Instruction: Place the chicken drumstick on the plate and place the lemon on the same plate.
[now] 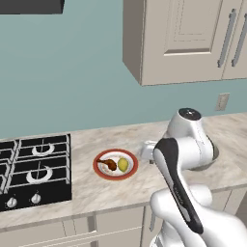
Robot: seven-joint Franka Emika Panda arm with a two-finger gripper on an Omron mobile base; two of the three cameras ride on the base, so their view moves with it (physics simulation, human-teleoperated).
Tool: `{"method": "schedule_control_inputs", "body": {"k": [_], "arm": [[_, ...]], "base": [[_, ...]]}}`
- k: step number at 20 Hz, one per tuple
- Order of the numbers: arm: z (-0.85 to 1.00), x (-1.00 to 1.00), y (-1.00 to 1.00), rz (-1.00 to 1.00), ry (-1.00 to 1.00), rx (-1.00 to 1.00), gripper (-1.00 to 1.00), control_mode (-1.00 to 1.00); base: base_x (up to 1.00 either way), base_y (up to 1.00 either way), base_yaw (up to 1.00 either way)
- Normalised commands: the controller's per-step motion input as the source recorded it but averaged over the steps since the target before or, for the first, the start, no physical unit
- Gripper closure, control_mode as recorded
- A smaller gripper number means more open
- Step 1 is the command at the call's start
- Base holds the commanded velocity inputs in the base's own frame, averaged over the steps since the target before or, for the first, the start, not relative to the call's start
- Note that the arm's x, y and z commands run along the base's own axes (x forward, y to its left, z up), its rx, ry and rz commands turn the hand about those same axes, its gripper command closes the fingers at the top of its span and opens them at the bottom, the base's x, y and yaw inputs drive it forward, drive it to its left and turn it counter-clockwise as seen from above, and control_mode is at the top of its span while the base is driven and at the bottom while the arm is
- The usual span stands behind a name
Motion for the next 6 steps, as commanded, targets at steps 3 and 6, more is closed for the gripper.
{"method": "schedule_control_inputs", "body": {"k": [3, 6], "arm": [[0.67, -0.01, -0.05, 0.01, 0.01, 0.00, -1.00, -1.00], [0.72, -0.07, -0.03, 0.01, 0.01, 0.00, -1.00, -1.00]], "base": [[0.00, 0.00, 0.00], [0.00, 0.00, 0.00]]}}
